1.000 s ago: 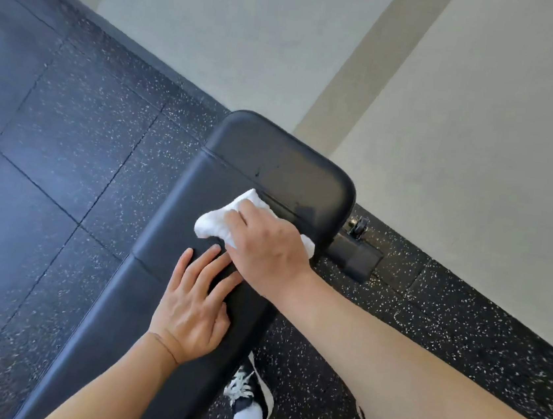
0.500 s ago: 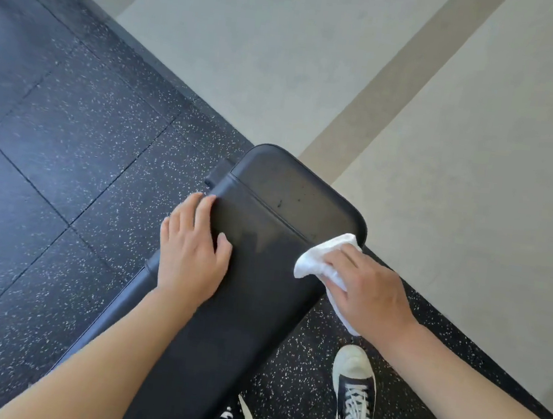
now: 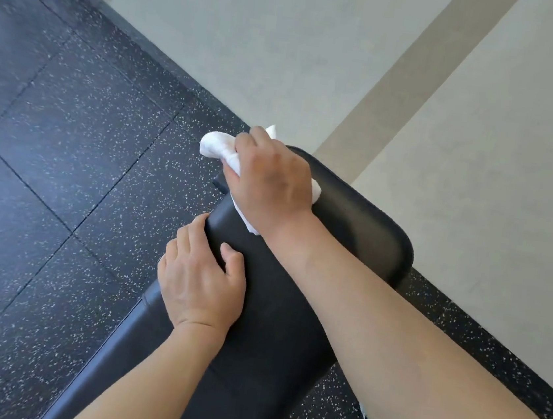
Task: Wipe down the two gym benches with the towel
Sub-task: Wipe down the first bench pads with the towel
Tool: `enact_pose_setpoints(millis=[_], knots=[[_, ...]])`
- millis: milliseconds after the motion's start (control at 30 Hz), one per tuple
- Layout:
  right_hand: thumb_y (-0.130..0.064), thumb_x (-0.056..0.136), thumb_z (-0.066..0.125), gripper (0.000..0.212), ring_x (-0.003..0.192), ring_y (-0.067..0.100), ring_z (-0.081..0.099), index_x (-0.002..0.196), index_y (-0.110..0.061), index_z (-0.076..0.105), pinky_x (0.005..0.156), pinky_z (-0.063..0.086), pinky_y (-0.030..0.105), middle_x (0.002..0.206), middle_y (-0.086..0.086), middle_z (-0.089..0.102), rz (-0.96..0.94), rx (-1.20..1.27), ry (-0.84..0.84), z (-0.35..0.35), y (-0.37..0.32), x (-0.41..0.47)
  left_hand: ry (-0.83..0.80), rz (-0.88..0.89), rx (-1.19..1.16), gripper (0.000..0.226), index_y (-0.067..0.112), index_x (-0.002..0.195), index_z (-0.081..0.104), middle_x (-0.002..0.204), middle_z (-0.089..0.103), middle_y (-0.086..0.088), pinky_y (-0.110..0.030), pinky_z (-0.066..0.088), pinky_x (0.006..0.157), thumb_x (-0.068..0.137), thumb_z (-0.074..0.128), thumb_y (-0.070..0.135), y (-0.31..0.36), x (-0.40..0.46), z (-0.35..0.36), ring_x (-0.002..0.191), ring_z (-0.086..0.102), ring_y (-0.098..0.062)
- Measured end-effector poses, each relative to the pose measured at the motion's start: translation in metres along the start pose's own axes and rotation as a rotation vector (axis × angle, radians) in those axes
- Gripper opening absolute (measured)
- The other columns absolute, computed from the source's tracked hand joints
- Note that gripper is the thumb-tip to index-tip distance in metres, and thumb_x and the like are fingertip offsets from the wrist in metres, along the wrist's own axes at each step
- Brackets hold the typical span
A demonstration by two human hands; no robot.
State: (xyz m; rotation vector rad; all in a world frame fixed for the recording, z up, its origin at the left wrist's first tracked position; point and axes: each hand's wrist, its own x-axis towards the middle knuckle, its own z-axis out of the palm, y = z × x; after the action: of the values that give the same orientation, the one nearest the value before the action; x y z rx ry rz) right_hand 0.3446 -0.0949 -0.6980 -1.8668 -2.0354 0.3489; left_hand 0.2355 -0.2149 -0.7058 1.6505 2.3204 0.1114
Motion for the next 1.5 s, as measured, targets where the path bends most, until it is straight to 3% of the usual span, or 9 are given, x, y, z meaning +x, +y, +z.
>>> enact_pose_setpoints(millis=[167, 400, 600, 767, 867, 1000, 1200, 1367, 1500], knots=[[-0.027, 0.090, 0.074, 0.017, 0.071, 0.024, 0.062, 0.083, -0.013, 0.066, 0.051, 0.033, 0.032, 0.082, 0.002, 0.061, -0.094, 0.066, 0.099, -0.023, 0.033, -0.038, 0.002, 0.001, 0.013, 0.065, 0.011, 0.142, 0.053, 0.127, 0.062, -0.012, -0.053, 0.042, 0.100, 0.089, 0.034, 0.043, 0.000, 0.000, 0.002, 0.114, 0.056, -0.038], [-0.036, 0.098, 0.066, 0.024, 0.067, 0.020, 0.054, 0.084, -0.017, 0.063, 0.050, 0.031, 0.027, 0.083, -0.004, 0.058, 0.003, -0.014, 0.033, -0.079, 0.128, -0.144, 0.023, -0.006, -0.002, 0.063, 0.011, 0.142, 0.052, 0.127, 0.062, -0.011, -0.052, 0.040, 0.101, 0.089, 0.038, 0.041, -0.001, 0.000, 0.003, 0.114, 0.056, -0.038], [-0.036, 0.098, 0.064, 0.029, 0.064, 0.026, 0.056, 0.081, -0.013, 0.058, 0.048, 0.032, 0.030, 0.081, 0.001, 0.060, 0.136, 0.044, 0.116, -0.039, 0.069, -0.035, 0.010, -0.009, -0.005, 0.064, 0.011, 0.143, 0.052, 0.128, 0.062, -0.011, -0.053, 0.041, 0.101, 0.089, 0.037, 0.041, 0.000, 0.000, 0.001, 0.115, 0.056, -0.037], [-0.037, 0.100, 0.054, 0.021, 0.076, 0.026, 0.059, 0.088, -0.023, 0.063, 0.057, 0.028, 0.034, 0.086, -0.004, 0.047, 0.159, -0.034, -0.055, -0.005, 0.028, 0.048, 0.003, -0.011, 0.001, 0.064, 0.010, 0.143, 0.052, 0.127, 0.061, -0.012, -0.054, 0.043, 0.099, 0.089, 0.036, 0.041, 0.003, 0.000, 0.000, 0.114, 0.055, -0.038], [-0.026, 0.096, 0.060, 0.014, 0.074, 0.025, 0.055, 0.086, -0.019, 0.069, 0.055, 0.029, 0.035, 0.087, -0.001, 0.049, 0.084, 0.001, -0.031, -0.012, 0.027, 0.027, -0.004, -0.013, 0.006, 0.065, 0.009, 0.143, 0.052, 0.127, 0.061, -0.013, -0.055, 0.043, 0.099, 0.089, 0.035, 0.041, 0.005, 0.000, -0.001, 0.114, 0.055, -0.039], [-0.020, 0.090, 0.065, 0.013, 0.062, 0.028, 0.056, 0.097, -0.023, 0.076, 0.048, 0.045, 0.037, 0.083, 0.002, 0.059, -0.118, 0.077, -0.043, -0.037, 0.056, -0.058, -0.007, -0.015, 0.018, 0.065, 0.009, 0.143, 0.051, 0.128, 0.060, -0.014, -0.055, 0.042, 0.098, 0.088, 0.035, 0.041, 0.003, 0.001, -0.001, 0.114, 0.055, -0.040], [-0.019, 0.093, 0.073, 0.020, 0.061, 0.019, 0.052, 0.112, -0.020, 0.080, 0.054, 0.038, 0.028, 0.078, -0.002, 0.061, -0.201, 0.054, 0.069, -0.068, 0.126, -0.127, 0.003, -0.018, 0.003, 0.064, 0.010, 0.143, 0.051, 0.128, 0.061, -0.013, -0.055, 0.042, 0.098, 0.088, 0.038, 0.040, 0.002, 0.002, 0.001, 0.113, 0.055, -0.039], [-0.013, 0.086, 0.075, 0.009, 0.060, 0.024, 0.058, 0.092, -0.017, 0.080, 0.047, 0.041, 0.034, 0.077, 0.002, 0.063, -0.163, 0.079, 0.151, -0.030, 0.056, -0.061, -0.013, -0.019, 0.001, 0.064, 0.009, 0.142, 0.052, 0.128, 0.062, -0.013, -0.053, 0.043, 0.096, 0.087, 0.039, 0.039, 0.001, 0.003, -0.001, 0.111, 0.056, -0.039], [-0.011, 0.082, 0.071, 0.007, 0.068, 0.029, 0.059, 0.081, -0.018, 0.072, 0.049, 0.033, 0.033, 0.081, 0.004, 0.059, -0.082, 0.112, -0.082, -0.001, -0.009, 0.016, -0.026, -0.022, 0.001, 0.066, 0.008, 0.142, 0.053, 0.127, 0.062, -0.014, -0.053, 0.045, 0.095, 0.087, 0.038, 0.040, 0.003, 0.003, -0.003, 0.112, 0.057, -0.040]])
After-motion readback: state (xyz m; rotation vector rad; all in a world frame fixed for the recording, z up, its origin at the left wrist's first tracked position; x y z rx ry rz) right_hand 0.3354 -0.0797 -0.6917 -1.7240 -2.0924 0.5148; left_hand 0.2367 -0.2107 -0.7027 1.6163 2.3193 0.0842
